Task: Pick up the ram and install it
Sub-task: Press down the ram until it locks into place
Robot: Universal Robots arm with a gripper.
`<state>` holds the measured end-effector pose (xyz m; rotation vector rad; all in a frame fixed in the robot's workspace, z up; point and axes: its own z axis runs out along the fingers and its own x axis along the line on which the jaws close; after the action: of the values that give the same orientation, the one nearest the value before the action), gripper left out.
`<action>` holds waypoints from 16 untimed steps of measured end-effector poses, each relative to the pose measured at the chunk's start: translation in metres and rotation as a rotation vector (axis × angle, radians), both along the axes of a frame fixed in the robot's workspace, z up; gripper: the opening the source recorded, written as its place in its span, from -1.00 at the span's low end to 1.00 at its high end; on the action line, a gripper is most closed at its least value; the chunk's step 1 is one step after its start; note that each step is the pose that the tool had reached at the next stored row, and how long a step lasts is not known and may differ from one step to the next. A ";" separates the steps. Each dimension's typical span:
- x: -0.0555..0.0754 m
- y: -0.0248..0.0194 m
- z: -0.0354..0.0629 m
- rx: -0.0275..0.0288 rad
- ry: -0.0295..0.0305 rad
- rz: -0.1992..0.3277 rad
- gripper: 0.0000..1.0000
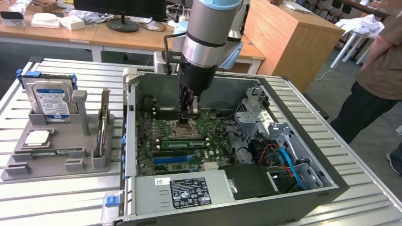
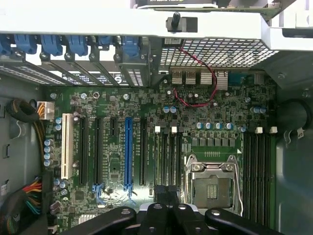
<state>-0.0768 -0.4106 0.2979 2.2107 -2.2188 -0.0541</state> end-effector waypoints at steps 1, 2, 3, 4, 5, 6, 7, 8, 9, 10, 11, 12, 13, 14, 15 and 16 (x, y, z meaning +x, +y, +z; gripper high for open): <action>0.000 0.0000 -0.0009 0.0001 0.0000 0.000 -0.80; 0.000 0.0000 -0.0019 0.0000 0.0000 0.000 -0.80; 0.000 0.0000 -0.0040 0.0000 0.0000 0.000 -0.80; 0.000 0.0000 -0.0062 0.0001 -0.0001 0.000 -0.80; 0.000 0.0000 -0.0073 0.0000 -0.0001 0.000 -0.80; 0.000 0.0000 -0.0083 0.0001 -0.0001 0.000 -0.80; 0.000 0.0000 -0.0093 0.0000 0.0000 0.000 -0.80; 0.000 0.0000 -0.0102 0.0000 0.0000 0.000 -0.80; 0.000 0.0000 -0.0110 -0.0001 0.0000 0.000 -0.80; 0.000 0.0000 -0.0119 0.0000 0.0000 0.000 -0.80; 0.000 0.0000 -0.0127 0.0000 0.0000 0.000 -0.80; 0.000 0.0000 -0.0135 0.0000 0.0000 0.000 -0.80; 0.000 0.0000 -0.0142 0.0000 0.0000 0.000 -0.80; 0.000 0.0000 -0.0146 0.0000 0.0000 0.000 -0.80; 0.000 0.0000 -0.0147 -0.0002 0.0001 0.000 -0.80; 0.000 0.0000 -0.0147 -0.0003 0.0002 0.000 -0.80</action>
<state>-0.0768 -0.4106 0.2832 2.2105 -2.2186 -0.0540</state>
